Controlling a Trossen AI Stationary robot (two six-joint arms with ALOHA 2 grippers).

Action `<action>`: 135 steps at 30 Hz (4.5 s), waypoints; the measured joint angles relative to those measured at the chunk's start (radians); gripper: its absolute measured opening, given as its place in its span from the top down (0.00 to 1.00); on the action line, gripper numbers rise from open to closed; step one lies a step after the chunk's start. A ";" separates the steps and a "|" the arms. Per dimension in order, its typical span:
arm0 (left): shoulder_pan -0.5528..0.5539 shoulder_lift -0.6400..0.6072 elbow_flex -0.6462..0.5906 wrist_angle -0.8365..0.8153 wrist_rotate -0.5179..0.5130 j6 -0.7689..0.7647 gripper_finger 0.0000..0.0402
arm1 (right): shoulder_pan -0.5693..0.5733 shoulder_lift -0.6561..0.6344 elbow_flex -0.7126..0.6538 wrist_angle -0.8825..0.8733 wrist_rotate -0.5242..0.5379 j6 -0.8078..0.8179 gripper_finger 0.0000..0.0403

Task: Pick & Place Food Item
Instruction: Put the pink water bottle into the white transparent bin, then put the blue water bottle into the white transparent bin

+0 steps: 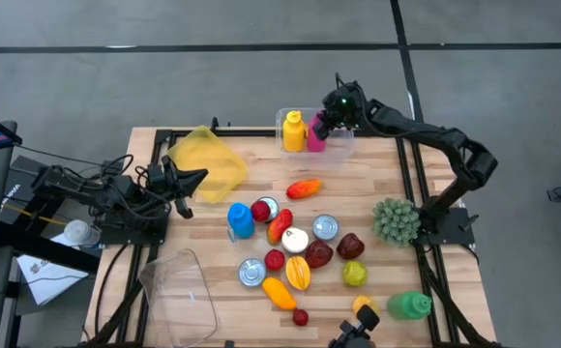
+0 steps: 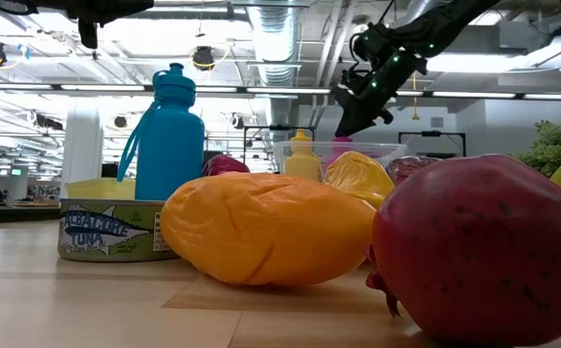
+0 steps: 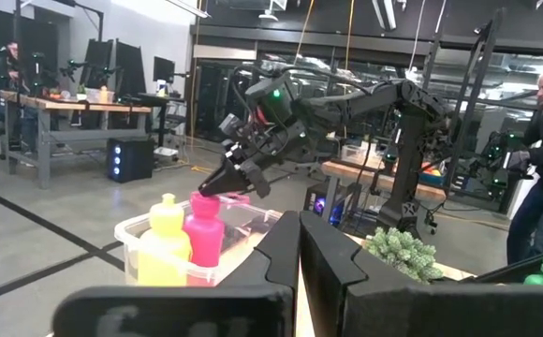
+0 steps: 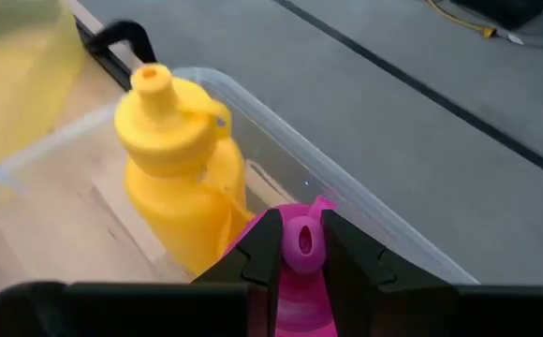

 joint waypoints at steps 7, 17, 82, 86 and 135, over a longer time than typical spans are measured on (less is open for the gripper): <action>0.000 0.000 0.000 0.000 -0.001 0.000 1.00 | 0.008 0.015 0.001 0.018 -0.005 0.000 0.85; 0.000 0.000 0.000 -0.001 -0.002 0.002 1.00 | 0.008 0.010 0.024 0.006 -0.002 0.015 0.59; 0.000 0.000 0.000 0.000 -0.002 -0.007 1.00 | 0.623 0.481 0.530 0.072 -0.430 -0.135 0.37; 0.000 0.000 0.000 0.000 -0.002 -0.006 1.00 | 0.614 0.483 0.532 0.062 -0.461 -0.136 0.41; 0.000 0.000 0.000 0.000 -0.003 -0.001 1.00 | 0.150 -0.050 0.517 -0.354 -0.304 -0.214 0.87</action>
